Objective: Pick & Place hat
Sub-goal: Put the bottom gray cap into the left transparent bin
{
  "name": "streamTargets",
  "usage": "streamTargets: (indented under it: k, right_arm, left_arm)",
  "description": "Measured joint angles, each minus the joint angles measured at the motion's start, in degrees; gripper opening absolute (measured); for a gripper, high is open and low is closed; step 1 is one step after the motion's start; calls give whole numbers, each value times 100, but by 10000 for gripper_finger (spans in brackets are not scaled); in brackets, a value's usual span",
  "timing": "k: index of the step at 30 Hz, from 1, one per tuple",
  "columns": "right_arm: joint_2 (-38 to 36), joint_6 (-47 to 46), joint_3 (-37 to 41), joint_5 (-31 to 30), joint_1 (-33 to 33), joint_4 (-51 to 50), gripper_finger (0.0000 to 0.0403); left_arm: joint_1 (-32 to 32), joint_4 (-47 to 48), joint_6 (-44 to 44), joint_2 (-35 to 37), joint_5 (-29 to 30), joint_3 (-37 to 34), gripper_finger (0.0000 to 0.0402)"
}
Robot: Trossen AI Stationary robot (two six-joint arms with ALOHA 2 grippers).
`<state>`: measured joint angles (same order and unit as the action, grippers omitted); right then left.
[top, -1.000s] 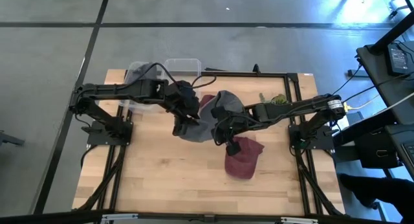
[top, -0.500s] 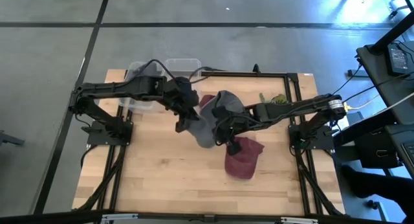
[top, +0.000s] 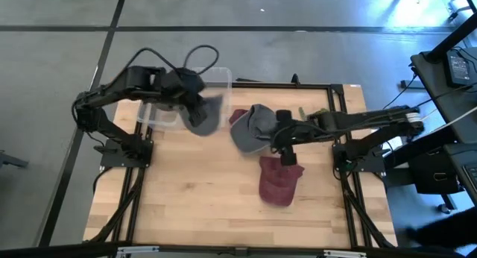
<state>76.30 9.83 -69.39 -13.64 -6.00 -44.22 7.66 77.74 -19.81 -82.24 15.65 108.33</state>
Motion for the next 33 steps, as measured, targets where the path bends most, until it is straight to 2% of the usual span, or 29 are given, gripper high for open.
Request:
streamTargets:
  k: [4,7,11,15,19,26,33]
  right_arm:
    - [-809,-84,946,-77,98,875,200]
    - [-1285,-82,1380,-186,158,1253,200]
    - [-1765,-83,1699,-188,223,1495,200]
    - [-1931,-85,1831,-195,263,1572,200]
    - [-1884,-84,1836,-178,258,1572,200]
    - [-1709,-84,1836,-180,258,1568,200]
    - [-1669,-84,1836,-180,258,1571,200]
  left_arm:
    - [133,758,-312,164,808,238,24]
    - [304,936,-563,459,929,328,24]
    - [542,1005,-474,912,1190,337,24]
    - [833,1234,-236,1161,1645,337,24]
    - [1070,1245,-197,1279,1620,178,24]
    - [1411,1186,-22,1462,1821,-738,24]
    - [1606,296,284,1846,1806,-2036,24]
